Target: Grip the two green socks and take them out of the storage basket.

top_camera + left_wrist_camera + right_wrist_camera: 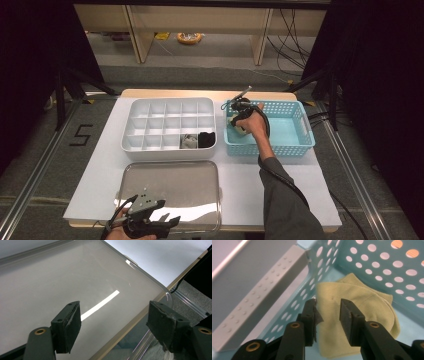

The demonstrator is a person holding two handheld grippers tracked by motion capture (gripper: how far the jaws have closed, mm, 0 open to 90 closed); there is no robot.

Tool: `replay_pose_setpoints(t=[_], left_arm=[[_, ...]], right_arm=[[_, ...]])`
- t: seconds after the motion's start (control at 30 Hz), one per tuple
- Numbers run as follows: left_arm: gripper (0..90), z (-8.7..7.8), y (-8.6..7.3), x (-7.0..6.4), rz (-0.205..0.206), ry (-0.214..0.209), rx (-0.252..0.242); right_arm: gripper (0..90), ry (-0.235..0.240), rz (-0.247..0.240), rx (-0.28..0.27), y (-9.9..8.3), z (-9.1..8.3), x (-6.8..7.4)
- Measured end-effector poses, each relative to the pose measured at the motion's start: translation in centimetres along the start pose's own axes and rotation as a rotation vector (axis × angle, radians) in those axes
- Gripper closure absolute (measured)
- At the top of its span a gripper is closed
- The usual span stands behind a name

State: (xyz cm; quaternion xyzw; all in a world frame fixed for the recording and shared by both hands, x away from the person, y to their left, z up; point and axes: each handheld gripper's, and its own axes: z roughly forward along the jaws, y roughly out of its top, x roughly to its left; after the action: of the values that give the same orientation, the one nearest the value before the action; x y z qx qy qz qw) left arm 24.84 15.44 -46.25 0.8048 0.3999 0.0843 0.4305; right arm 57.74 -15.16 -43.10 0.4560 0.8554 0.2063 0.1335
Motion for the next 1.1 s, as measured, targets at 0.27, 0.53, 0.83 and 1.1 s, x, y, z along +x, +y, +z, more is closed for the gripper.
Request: replay_pose_setpoints(t=[0.27, 0.53, 0.83, 1.1], left_arm=[[26.7, 0.0, 0.0, 0.1, -0.002, -0.014, 0.006], [27.2, 0.1, 0.0, -0.1, -0.005, -0.006, 0.0], [27.1, 0.1, 0.0, -0.1, 0.008, -0.013, 0.009], [27.0, 0.1, 0.0, 0.0, 0.018, -0.012, 0.017]], right_arm=[[76.6, 0.002, 0.008, 0.019, -0.1, 0.6, -0.1], [87.4, -0.01, -0.027, -0.024, 0.0, 0.4, -0.4], [85.0, -0.009, 0.021, -0.067, 0.1, -1.7, -0.7], [73.7, -0.009, 0.0, -0.016, -0.2, -0.1, -0.1]])
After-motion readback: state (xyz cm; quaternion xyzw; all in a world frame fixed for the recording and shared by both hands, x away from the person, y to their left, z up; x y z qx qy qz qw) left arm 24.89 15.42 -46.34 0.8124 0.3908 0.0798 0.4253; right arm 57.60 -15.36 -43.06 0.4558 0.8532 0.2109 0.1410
